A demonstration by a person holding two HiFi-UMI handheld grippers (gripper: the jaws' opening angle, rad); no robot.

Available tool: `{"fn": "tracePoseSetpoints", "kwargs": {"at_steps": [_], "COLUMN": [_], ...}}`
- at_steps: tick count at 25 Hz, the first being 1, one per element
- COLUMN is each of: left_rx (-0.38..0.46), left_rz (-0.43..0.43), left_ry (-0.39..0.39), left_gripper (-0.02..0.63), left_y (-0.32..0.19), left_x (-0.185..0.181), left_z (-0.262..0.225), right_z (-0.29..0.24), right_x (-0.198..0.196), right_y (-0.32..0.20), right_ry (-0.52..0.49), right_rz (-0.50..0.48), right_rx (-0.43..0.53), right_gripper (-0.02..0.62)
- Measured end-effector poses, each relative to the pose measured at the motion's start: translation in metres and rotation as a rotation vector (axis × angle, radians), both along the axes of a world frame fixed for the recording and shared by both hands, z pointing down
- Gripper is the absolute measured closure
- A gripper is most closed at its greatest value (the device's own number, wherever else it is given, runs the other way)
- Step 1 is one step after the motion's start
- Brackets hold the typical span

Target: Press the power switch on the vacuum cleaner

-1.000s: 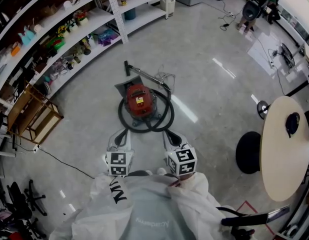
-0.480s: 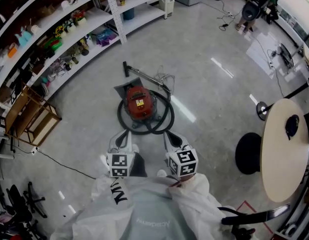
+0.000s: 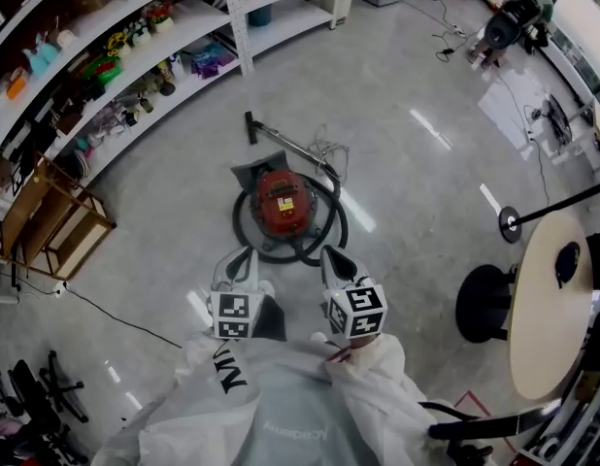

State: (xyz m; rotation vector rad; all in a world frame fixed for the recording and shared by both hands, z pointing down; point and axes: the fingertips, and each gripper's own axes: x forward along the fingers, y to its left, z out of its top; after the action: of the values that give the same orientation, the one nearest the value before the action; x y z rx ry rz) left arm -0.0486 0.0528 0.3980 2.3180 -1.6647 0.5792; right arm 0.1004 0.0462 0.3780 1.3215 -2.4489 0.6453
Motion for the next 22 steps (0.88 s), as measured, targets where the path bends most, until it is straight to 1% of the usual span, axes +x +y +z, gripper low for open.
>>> {"fn": "tracePoseSetpoints", "kwargs": {"at_steps": [9, 18, 22], "left_rx": [-0.011, -0.029, -0.028], "left_rz": [0.023, 0.051, 0.072], "left_ry": [0.03, 0.051, 0.067], "left_gripper": [0.606, 0.606, 0.606], "left_y": [-0.037, -0.066, -0.079], "left_x": [-0.026, -0.047, -0.056], "left_z": [0.001, 0.011, 0.011], "right_z": [0.003, 0.011, 0.009], "right_x": [-0.026, -0.047, -0.056], "right_y": [-0.03, -0.055, -0.066], "right_ry": [0.056, 0.084, 0.1], "right_rz": [0.016, 0.045, 0.067], "right_rx": [-0.024, -0.054, -0.053], "right_gripper": [0.609, 0.609, 0.609]}}
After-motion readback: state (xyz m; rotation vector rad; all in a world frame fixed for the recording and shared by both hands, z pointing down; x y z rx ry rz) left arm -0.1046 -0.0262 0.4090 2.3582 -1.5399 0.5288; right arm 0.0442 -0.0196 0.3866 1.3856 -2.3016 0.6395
